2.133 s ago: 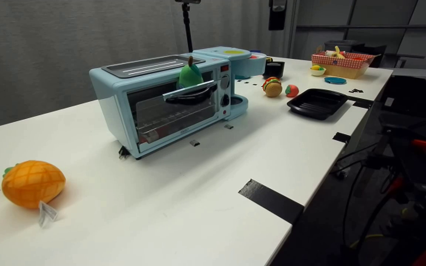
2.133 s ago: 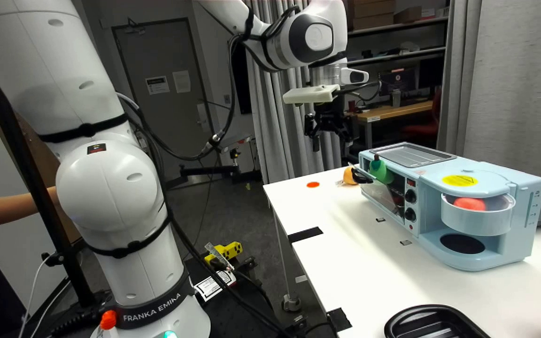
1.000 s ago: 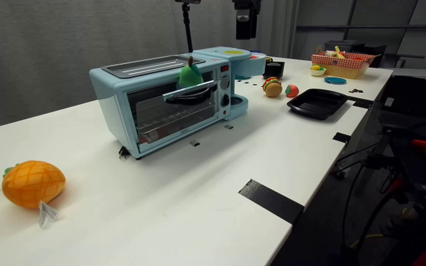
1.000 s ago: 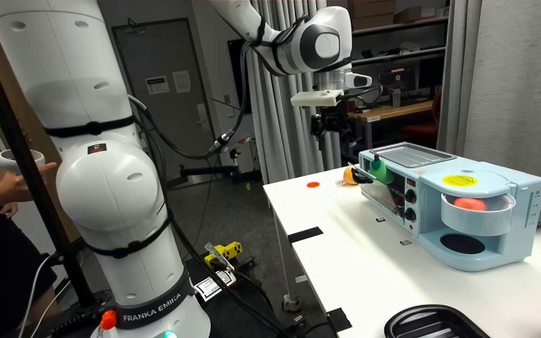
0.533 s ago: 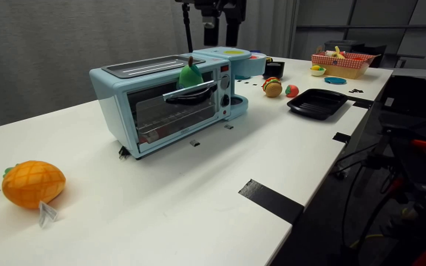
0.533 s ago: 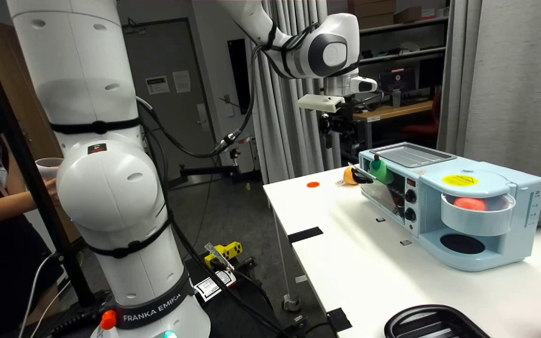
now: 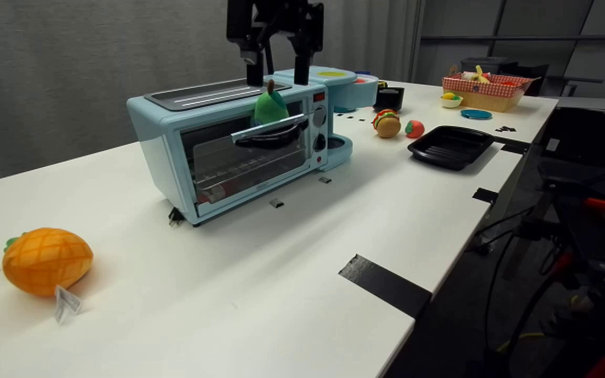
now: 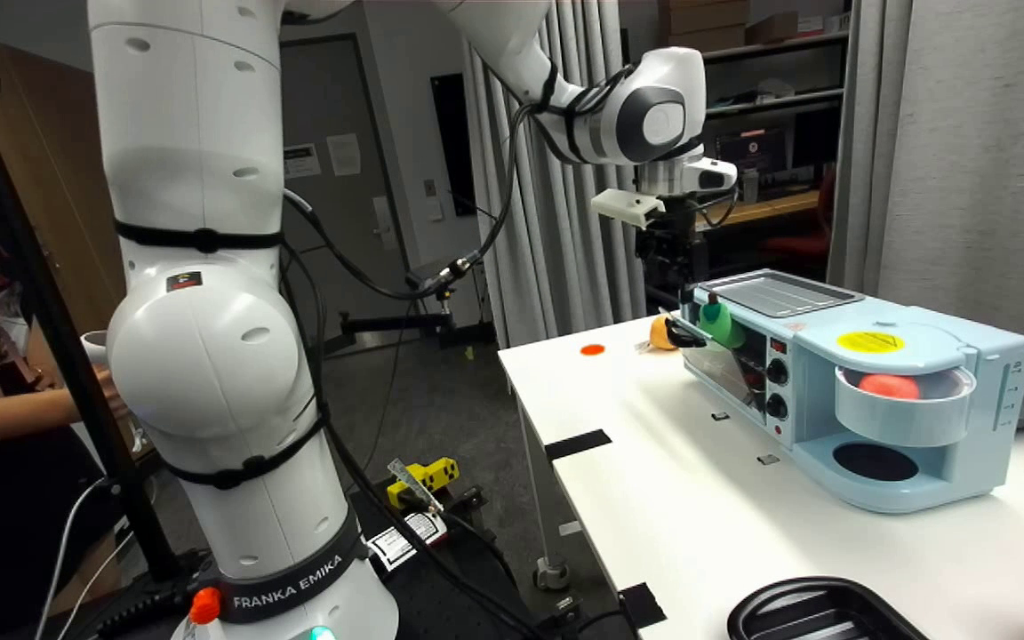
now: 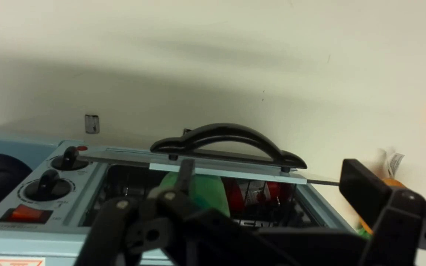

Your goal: Open the door of the oven

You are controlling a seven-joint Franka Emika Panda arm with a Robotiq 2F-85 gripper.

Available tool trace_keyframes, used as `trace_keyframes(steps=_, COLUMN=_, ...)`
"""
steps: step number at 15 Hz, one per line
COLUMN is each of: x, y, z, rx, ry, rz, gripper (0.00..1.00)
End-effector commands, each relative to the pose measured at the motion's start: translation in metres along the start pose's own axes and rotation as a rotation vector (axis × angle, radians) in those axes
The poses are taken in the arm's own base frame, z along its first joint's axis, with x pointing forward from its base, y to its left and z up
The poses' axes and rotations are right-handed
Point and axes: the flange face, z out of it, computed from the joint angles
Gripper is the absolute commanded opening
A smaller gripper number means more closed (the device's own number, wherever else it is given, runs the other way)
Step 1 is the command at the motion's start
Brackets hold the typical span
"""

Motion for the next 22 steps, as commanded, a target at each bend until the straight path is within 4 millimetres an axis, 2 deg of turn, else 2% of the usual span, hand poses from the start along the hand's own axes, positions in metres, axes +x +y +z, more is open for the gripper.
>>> trace_keyframes(steps=1, x=0.02, y=0.002, z=0.016, rx=-0.019, ry=0.009, rz=0.067, gripper=1.0)
trace_keyframes(steps=9, x=0.039, y=0.028, z=0.03, rx=-0.038, ry=0.006, rz=0.158, gripper=1.0)
trace_keyframes(steps=22, x=0.068, y=0.015, z=0.049, rx=-0.035, ry=0.01, rz=0.143, gripper=1.0)
